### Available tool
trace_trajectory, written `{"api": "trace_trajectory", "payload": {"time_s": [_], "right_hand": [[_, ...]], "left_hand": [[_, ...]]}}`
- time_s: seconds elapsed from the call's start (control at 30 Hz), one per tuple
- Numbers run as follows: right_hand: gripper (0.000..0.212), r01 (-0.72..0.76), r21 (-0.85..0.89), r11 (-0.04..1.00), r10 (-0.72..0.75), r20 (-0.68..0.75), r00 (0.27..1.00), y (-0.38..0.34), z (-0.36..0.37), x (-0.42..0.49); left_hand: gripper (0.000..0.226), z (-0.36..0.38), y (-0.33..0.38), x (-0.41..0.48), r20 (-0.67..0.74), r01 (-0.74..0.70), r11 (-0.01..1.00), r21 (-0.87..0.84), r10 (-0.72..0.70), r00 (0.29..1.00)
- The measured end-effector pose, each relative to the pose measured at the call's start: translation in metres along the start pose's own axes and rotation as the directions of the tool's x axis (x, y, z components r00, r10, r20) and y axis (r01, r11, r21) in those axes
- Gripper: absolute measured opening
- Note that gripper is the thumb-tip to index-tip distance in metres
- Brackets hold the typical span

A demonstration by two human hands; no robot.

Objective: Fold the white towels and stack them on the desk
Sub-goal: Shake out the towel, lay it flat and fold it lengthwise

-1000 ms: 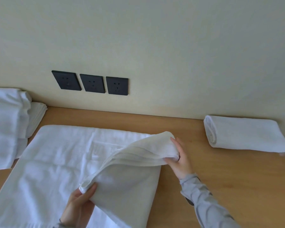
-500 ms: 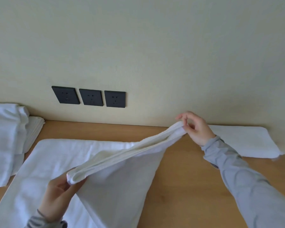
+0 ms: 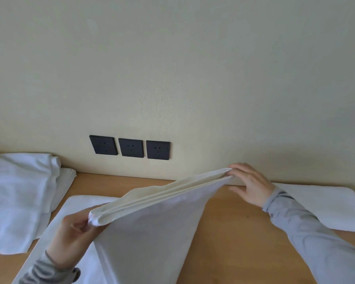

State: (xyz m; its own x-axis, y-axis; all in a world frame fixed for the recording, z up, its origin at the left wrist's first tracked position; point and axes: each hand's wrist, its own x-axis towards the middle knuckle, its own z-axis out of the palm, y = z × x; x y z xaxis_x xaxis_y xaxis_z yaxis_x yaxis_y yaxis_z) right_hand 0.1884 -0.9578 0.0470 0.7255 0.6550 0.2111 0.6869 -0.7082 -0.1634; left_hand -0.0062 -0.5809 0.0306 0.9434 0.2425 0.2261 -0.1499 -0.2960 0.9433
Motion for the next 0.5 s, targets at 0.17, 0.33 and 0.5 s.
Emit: {"api": "trace_trajectory", "payload": {"time_s": [0.17, 0.33, 0.5], "right_hand": [[0.025, 0.070, -0.032, 0.997, -0.075, -0.219, 0.973, 0.001, -0.060, 0.017], [0.028, -0.015, 0.350, 0.937, 0.136, -0.325, 0.936, -0.013, -0.157, 0.014], [0.033, 0.132, 0.454, 0.881, 0.110, -0.468, 0.877, -0.029, -0.263, 0.014]], "left_hand": [[0.021, -0.012, 0.024, 0.036, -0.047, -0.089, 0.996, -0.022, 0.088, 0.995], [0.019, -0.048, 0.080, 0.090, -0.131, -0.155, 0.988, -0.015, 0.152, 0.980], [0.003, -0.073, 0.162, 0.152, -0.099, -0.401, 0.916, -0.005, 0.399, 0.912]]}}
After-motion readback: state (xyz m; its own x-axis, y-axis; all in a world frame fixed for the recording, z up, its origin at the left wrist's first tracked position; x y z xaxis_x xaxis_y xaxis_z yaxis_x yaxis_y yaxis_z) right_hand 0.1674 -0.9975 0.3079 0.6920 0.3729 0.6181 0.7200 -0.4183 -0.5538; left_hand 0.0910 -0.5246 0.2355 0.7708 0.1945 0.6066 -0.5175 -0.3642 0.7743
